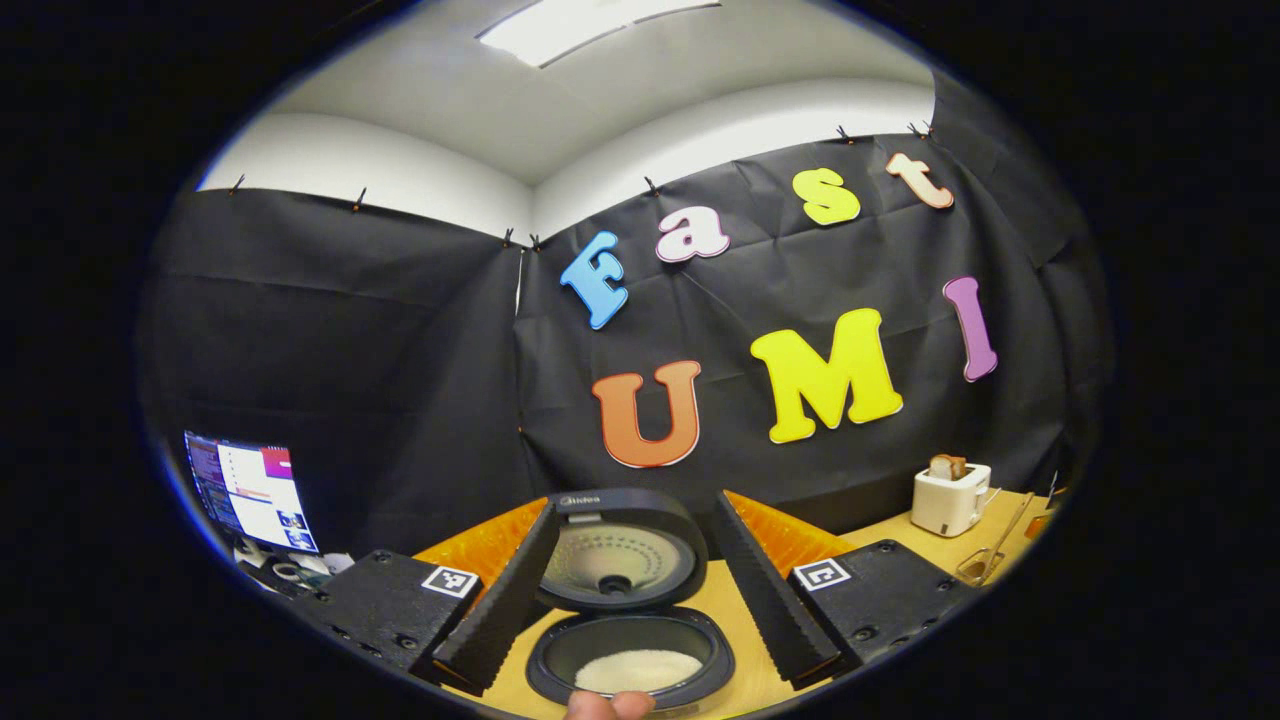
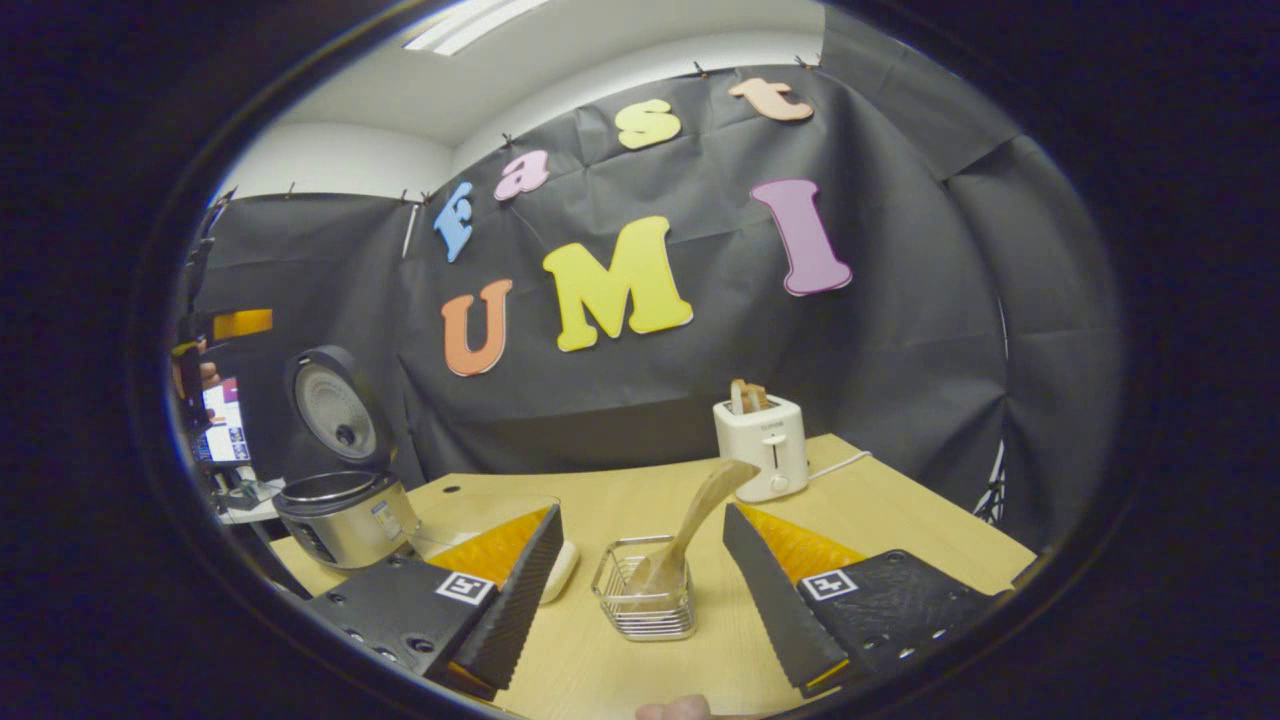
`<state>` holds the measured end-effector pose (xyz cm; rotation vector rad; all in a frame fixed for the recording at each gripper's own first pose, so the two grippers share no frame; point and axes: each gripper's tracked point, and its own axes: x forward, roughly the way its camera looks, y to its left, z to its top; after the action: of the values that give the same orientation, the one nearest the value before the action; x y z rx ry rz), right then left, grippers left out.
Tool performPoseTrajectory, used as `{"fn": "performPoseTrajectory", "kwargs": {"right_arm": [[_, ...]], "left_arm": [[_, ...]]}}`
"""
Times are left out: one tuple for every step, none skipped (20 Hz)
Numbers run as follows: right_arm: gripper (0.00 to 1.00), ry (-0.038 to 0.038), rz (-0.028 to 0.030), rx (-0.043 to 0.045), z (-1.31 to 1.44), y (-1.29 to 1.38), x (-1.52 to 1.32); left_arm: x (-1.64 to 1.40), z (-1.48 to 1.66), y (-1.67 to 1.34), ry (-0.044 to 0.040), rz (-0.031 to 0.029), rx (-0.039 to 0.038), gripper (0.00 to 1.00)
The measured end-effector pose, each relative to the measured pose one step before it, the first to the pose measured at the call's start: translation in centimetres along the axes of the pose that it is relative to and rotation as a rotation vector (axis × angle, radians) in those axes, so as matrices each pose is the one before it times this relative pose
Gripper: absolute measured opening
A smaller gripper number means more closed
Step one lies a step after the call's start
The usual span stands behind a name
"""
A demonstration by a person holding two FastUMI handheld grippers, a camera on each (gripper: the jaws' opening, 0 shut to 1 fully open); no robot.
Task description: Close the left gripper, press the button to open the rice cooker; take a wooden spoon from the chopstick holder with the right hand, scoop a spoonful of rice and pour it into the rice cooker, then put the wooden spoon back into the chopstick holder.
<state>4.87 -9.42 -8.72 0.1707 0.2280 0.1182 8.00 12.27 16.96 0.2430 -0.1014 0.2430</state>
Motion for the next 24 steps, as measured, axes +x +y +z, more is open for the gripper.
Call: {"fn": "performPoseTrajectory", "kwargs": {"right_arm": [[1.0,-0.01137,0.00899,-0.00568,0.264,0.305,-0.146],[1.0,-0.00574,0.00344,-0.0087,0.309,0.219,-0.004],[0.95,0.00126,0.00319,-0.00566,0.08,0.107,0.041],[0.95,0.00169,0.00063,-0.00238,0.227,0.037,0.046],[0.95,-0.00059,0.00506,0.00479,0.335,0.132,0.044],[0.95,-0.00563,0.00136,0.00375,0.382,0.133,-0.026],[0.95,-0.00814,-0.00176,0.00458,0.446,0.063,0.062],[0.95,-0.00897,0.00402,0.00213,0.37,0.31,-0.12],[0.95,-0.00659,0.0056,-0.00001,0.393,0.332,-0.109],[0.91,-0.00921,0.00526,-0.00296,0.254,0.315,-0.109],[0.91,-0.00884,0.00435,-0.00371,0.336,0.233,-0.084],[0.95,-0.0106,0.00318,-0.00099,0.224,0.186,0.108],[0.95,-0.01058,0.00666,0.0147,0.161,0.352,0.117],[0.95,0.00406,0.02052,0.01961,-0.223,0.818,0.175],[0.95,0.01254,0.01702,0.00138,-0.463,0.536,0.085],[0.95,0.00968,0.00521,-0.00893,-0.389,0.138,-0.052],[0.91,-0.00247,-0.00244,-0.00861,-0.034,-0.06,-0.112],[0.95,-0.00057,-0.00629,-0.00883,-0.259,-0.202,-0.141],[0.95,0.00116,-0.00413,-0.00627,-0.282,-0.069,-0.092],[0.95,0.00613,-0.00281,0.0009,-0.276,-0.087,-0.072],[0.95,0.00859,0.00192,0.00321,-0.286,0.039,-0.069],[0.95,0.00791,0.00357,0.00446,-0.166,0.074,0.04],[0.95,0.00438,0.00595,0.00187,-0.055,0.142,-0.047],[0.95,0.00686,0.00062,-0.00439,-0.089,0.024,-0.115]], "left_arm": [[1.325,0.289,0.334,0.00691,-0.00205,-0.00286,0.98],[1.333,0.084,0.387,0.01509,-0.00411,-0.00861,0.98],[1.464,0.263,0.669,0.00949,-0.00132,-0.01507,0.95],[1.501,0.384,0.733,0.01094,0.00582,-0.01942,0.98],[1.538,0.37,0.383,0.01701,-0.00697,-0.01787,0.98],[1.421,0.1,0.399,0.02586,-0.00909,-0.00794,0.98],[1.328,-0.135,0.129,0.03354,-0.01924,-0.01013,0.98],[1.186,-0.212,0.123,0.02922,-0.0172,-0.01928,0.98],[1.184,-0.598,0.017,0.04581,-0.02312,-0.03794,0.99],[1.01,-0.954,-0.073,0.05499,-0.01569,-0.04168,0.98],[1.077,-0.955,0.236,0.05314,-0.01013,-0.03843,0.99],[0.903,-0.8,0.586,0.04241,0.01076,-0.02313,0.99],[1.194,-0.992,0.902,0.04205,0.02075,-0.01092,0.99],[0.547,-0.881,0.745,0.03851,0.02311,0.00127,0.99],[0.332,-0.942,0.287,0.04305,0.00884,0.00142,0.99],[0.297,-0.699,-0.015,0.02786,0.01088,0.00167,0.99],[0.096,-0.424,-0.095,0.02293,0.00603,0.00001,1.0],[0.05,0.148,0.013,-0.00931,0.00597,0.01356,1.0],[0.052,-0.159,-0.126,-0.00015,-0.00109,0.01652,1.0],[-0.368,-0.54,-0.016,0.01845,0.00442,0.01986,1.0],[-0.41,0.128,-0.033,-0.01821,-0.00449,0.02113,1.0],[-0.171,-0.668,-0.215,0.00919,-0.00306,-0.00349,1.0],[-0.683,-0.259,-0.064,-0.0039,-0.00288,-0.00427,1.0],[-0.485,-0.444,-0.142,-0.00539,-0.00154,-0.00402,1.0]]}}
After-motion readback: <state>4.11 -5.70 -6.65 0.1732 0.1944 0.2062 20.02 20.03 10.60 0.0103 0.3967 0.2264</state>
